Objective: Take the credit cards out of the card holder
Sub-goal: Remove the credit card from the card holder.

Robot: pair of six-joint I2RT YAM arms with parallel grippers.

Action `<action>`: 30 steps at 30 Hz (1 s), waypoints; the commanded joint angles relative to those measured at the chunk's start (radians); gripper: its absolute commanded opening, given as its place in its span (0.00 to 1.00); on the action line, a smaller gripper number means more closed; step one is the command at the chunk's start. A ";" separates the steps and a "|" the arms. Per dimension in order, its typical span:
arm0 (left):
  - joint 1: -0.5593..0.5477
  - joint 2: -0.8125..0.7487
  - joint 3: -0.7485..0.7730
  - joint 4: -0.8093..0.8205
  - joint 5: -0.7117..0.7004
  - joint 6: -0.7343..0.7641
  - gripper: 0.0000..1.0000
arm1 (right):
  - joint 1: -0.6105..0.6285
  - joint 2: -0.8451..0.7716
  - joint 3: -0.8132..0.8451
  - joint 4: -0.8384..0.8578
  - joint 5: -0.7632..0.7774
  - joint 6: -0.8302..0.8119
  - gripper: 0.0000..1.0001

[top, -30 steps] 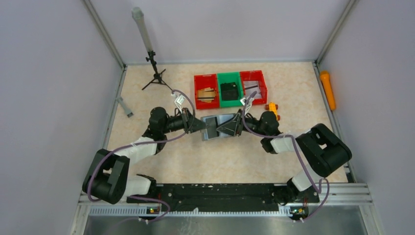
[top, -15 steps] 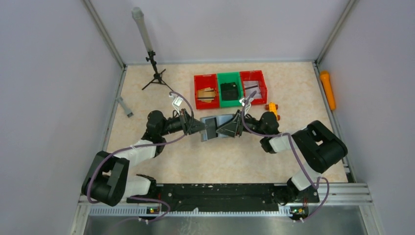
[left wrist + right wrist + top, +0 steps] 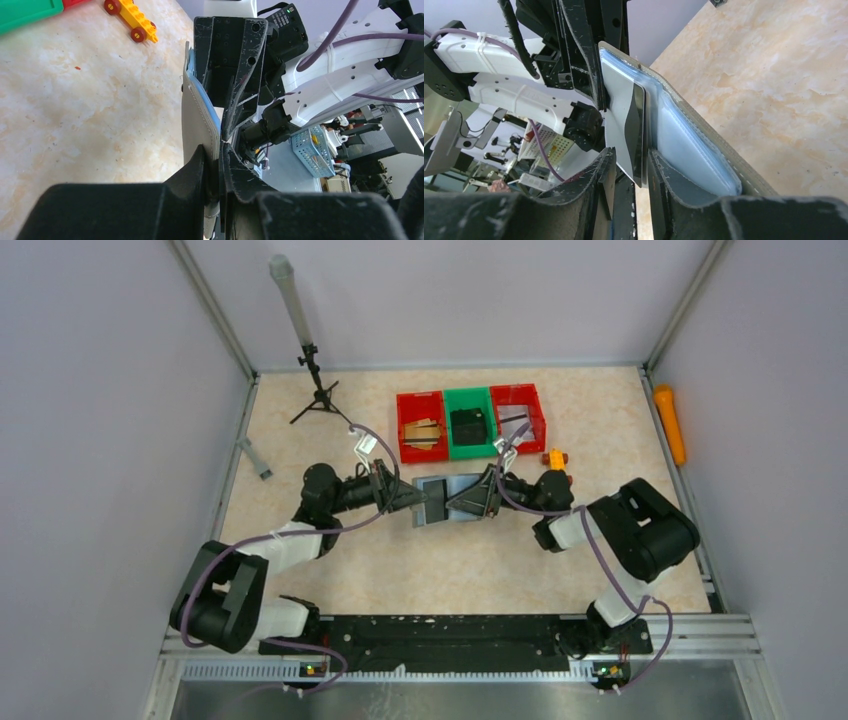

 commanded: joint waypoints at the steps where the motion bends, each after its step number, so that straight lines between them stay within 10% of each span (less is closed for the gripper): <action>1: -0.047 -0.010 0.055 -0.031 0.024 0.047 0.11 | 0.024 0.005 0.012 0.196 -0.040 0.049 0.27; 15: -0.081 -0.017 0.108 -0.258 -0.057 0.177 0.27 | 0.010 0.004 -0.001 0.243 -0.017 0.072 0.01; 30: -0.081 0.004 0.124 -0.268 -0.037 0.168 0.35 | -0.035 -0.005 -0.007 0.083 0.044 0.032 0.00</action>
